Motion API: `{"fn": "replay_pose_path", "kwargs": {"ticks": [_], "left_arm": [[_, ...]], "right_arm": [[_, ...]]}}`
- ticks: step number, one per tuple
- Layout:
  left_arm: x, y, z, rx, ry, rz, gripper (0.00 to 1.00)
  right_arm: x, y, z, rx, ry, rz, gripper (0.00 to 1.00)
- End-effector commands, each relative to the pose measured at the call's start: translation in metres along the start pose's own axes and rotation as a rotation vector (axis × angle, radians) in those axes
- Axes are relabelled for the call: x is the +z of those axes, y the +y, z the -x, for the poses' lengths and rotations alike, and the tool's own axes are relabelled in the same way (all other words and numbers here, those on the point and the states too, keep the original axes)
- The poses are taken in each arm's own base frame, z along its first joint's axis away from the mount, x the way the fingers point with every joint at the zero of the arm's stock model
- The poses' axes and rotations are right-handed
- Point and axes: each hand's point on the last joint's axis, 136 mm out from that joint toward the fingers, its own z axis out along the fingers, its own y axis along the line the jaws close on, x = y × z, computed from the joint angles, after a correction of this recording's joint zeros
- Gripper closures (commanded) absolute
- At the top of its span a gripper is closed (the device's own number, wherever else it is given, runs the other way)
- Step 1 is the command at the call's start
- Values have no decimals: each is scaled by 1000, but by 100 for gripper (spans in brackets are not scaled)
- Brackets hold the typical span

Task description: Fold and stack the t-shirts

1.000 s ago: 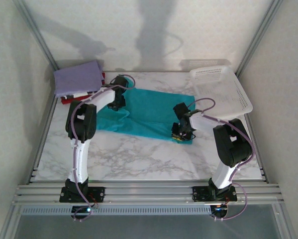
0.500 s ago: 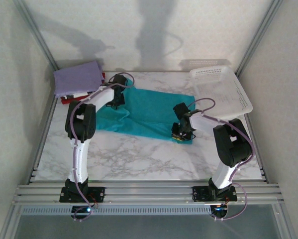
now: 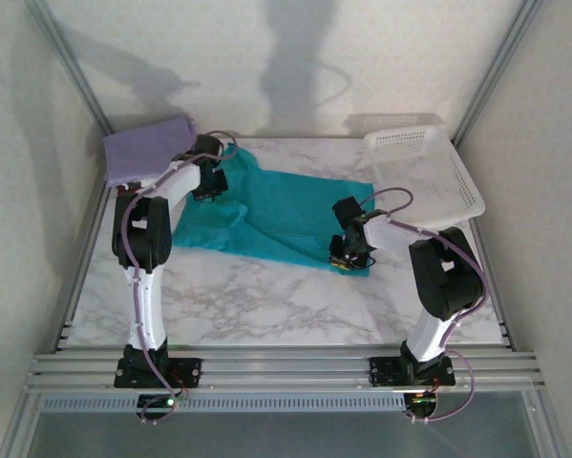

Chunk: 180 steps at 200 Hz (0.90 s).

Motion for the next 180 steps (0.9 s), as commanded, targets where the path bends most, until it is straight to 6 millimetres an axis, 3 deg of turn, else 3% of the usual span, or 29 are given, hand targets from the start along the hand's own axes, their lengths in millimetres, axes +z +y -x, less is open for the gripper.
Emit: {"fn": "replay_pose_path", "kwargs": {"ticks": [1,28,83,114,145,180], "left_arm": [[-14,-19,5,-90,28,-197,100],[-16,-26,4,-114,75,-286,100],[-15,-22,3,-139,218,-435,100],[-17,-38,-11,-147,321,-579,100],[-4,-24,-17,-174,348,-520,100],[4,0,10,-244,199,-383,100]], "right_arm": [[33,-57,-45,13,165,-229,80],[32,-57,-44,9,162,-229,80],[33,-56,-44,9,167,-230,81],[32,-57,-43,7,166,-232,81],[32,-56,-43,5,166,-233,81],[32,-56,-42,5,167,-236,81]]}}
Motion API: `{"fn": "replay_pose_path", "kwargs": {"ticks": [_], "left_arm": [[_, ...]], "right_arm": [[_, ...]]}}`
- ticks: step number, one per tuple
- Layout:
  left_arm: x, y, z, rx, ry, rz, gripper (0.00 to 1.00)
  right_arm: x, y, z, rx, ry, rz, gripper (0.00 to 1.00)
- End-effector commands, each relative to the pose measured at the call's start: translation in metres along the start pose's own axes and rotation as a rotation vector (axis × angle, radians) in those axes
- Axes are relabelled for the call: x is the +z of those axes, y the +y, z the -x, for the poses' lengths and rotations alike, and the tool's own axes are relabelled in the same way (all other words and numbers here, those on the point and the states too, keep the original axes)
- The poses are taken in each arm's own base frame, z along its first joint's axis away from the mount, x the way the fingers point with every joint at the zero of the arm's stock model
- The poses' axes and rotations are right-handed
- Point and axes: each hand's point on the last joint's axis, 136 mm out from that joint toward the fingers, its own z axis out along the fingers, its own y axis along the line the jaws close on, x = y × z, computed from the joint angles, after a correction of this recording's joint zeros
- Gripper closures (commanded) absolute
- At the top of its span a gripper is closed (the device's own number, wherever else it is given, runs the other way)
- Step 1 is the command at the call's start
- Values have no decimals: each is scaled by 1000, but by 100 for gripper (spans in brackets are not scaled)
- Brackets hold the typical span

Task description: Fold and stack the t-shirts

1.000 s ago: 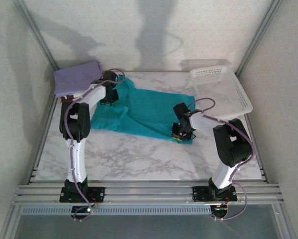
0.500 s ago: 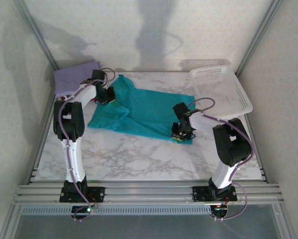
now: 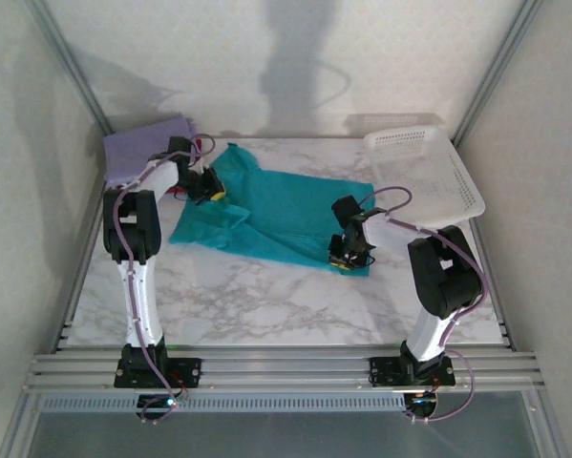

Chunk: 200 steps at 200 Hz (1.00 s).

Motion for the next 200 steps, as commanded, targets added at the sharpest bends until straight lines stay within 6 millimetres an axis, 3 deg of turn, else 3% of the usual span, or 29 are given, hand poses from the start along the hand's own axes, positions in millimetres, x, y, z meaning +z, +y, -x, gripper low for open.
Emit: {"fn": "replay_pose_path", "kwargs": {"ticks": [1,22,47,56,73,110,151,171,200], "left_arm": [[-13,10,24,-42,-123,61,100],[-27,6,45,-68,-268,69,100],[-33,2,55,-105,-346,56,99],[-36,2,57,-120,-369,44,92],[-49,3,61,-159,-437,26,62],[-91,-20,60,-186,-589,-75,57],[-95,-38,24,-11,-529,84,58],[-74,-36,-8,64,-444,147,58],[-34,-27,-53,135,-342,188,80]], "right_arm": [[34,-57,-43,8,157,-227,81],[34,-57,-43,11,154,-226,81],[34,-57,-43,11,157,-227,81],[33,-56,-42,11,151,-224,81],[32,-55,-40,7,143,-221,80],[21,-45,-32,4,113,-188,72],[-17,-32,-16,-20,32,-158,67],[-34,-27,-9,-25,-8,-148,66],[-44,-23,3,-21,-56,-133,66]]}}
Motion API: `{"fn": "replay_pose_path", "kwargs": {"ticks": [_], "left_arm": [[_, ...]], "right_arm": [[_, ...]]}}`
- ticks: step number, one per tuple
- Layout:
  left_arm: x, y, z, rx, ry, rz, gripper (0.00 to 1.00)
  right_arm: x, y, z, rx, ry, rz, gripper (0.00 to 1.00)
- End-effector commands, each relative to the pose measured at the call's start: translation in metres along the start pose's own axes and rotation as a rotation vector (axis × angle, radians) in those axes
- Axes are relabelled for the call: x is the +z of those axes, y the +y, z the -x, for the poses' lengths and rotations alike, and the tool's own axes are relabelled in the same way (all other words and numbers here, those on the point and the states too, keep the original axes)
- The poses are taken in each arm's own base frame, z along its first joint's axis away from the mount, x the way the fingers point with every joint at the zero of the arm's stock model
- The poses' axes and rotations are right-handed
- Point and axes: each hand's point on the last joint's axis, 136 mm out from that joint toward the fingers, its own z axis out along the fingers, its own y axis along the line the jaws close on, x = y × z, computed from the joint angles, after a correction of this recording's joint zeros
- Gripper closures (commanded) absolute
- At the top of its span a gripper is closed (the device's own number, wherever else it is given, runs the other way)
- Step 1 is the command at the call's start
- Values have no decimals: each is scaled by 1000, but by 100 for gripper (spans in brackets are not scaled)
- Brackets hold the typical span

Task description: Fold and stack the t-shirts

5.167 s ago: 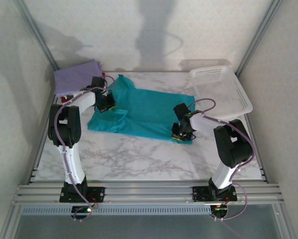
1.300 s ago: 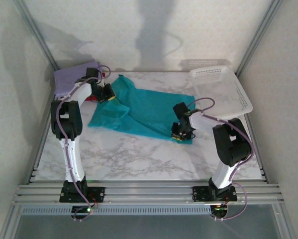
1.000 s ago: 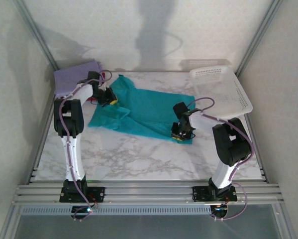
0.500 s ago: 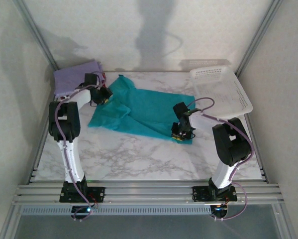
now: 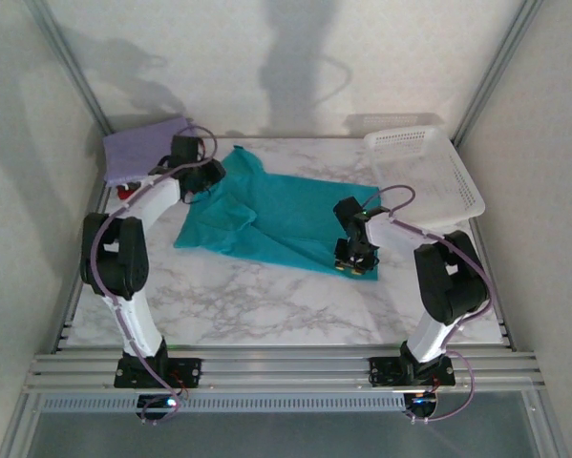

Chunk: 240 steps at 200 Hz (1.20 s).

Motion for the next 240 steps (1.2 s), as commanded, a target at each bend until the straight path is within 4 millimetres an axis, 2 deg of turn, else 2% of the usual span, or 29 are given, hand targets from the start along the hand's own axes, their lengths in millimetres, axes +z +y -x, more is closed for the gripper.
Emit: {"fn": "replay_pose_path", "kwargs": {"ticks": [1,13,32,49,63,78,105,137,163,178,202,221,240], "left_arm": [[11,21,-55,100,112,87,80],[16,16,-72,114,137,72,88],[26,1,-93,142,169,38,94],[37,-5,-104,162,195,42,96],[50,5,-109,163,212,83,96],[60,22,-105,175,195,159,97],[65,37,-92,165,146,220,96],[57,45,-69,122,61,245,92],[52,48,-57,90,47,217,90],[42,40,-51,97,31,199,88],[14,31,-41,129,4,202,83],[-9,38,-42,160,7,244,76],[-26,52,-54,175,27,288,74]], "right_arm": [[-18,-5,11,-1,-51,-27,66],[-20,-1,15,0,-63,-9,67],[-22,7,19,8,-91,44,70],[-18,8,27,21,-121,58,75],[-9,3,36,46,-139,60,81],[1,-4,45,79,-163,50,85],[13,-26,57,156,-204,-9,87],[18,-58,58,257,-248,-122,89],[13,-70,58,277,-290,-157,89],[0,-64,61,251,-305,-138,87],[-28,-54,62,205,-339,-102,83],[-41,-37,61,157,-345,-26,78],[-41,-20,59,101,-316,19,78]]}}
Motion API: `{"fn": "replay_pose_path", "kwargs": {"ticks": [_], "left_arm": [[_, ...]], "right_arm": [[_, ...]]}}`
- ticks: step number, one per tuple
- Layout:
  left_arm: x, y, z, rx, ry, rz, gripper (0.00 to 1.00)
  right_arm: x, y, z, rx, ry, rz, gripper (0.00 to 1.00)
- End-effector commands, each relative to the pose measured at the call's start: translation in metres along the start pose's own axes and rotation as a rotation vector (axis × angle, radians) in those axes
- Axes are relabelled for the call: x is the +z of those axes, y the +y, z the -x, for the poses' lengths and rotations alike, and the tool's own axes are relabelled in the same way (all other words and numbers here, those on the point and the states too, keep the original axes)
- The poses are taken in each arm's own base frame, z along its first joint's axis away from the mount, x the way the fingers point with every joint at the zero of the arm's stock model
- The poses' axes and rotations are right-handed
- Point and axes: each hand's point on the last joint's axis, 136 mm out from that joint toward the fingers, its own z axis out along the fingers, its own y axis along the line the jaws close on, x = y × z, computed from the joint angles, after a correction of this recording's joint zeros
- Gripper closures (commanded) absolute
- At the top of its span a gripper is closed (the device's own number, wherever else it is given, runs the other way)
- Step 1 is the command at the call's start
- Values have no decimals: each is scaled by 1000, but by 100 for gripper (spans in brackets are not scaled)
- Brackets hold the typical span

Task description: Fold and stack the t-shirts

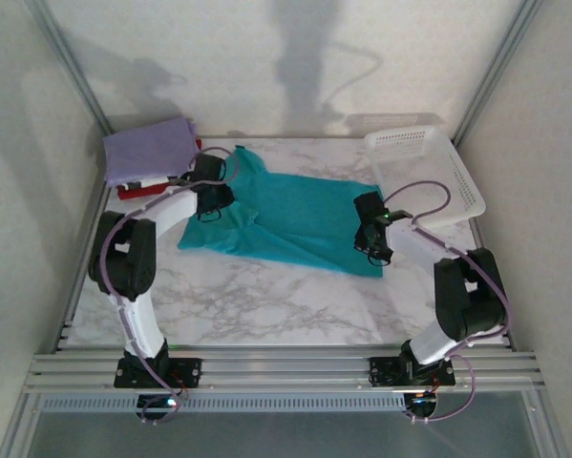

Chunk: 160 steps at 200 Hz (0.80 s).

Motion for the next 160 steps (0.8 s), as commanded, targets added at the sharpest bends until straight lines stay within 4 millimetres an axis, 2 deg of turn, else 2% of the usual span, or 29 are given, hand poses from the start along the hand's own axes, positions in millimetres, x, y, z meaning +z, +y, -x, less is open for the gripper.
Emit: {"fn": "replay_pose_path", "kwargs": {"ticks": [1,37,56,87,106,127,160], "left_arm": [[-25,27,-15,42,22,93,74],[-11,57,-57,71,135,165,76],[-1,72,-70,93,176,213,77],[14,102,-86,128,219,339,78],[16,108,-100,114,258,342,80],[9,110,-113,55,261,308,80],[-12,137,-136,5,278,389,80]], "right_arm": [[-11,21,-4,-74,33,62,78],[8,61,-23,-130,135,138,80],[19,70,-30,-135,168,130,80],[44,56,-45,-68,233,45,81],[53,51,-61,-35,277,50,81],[52,36,-83,-9,319,40,82],[38,11,-123,3,389,24,82]]}}
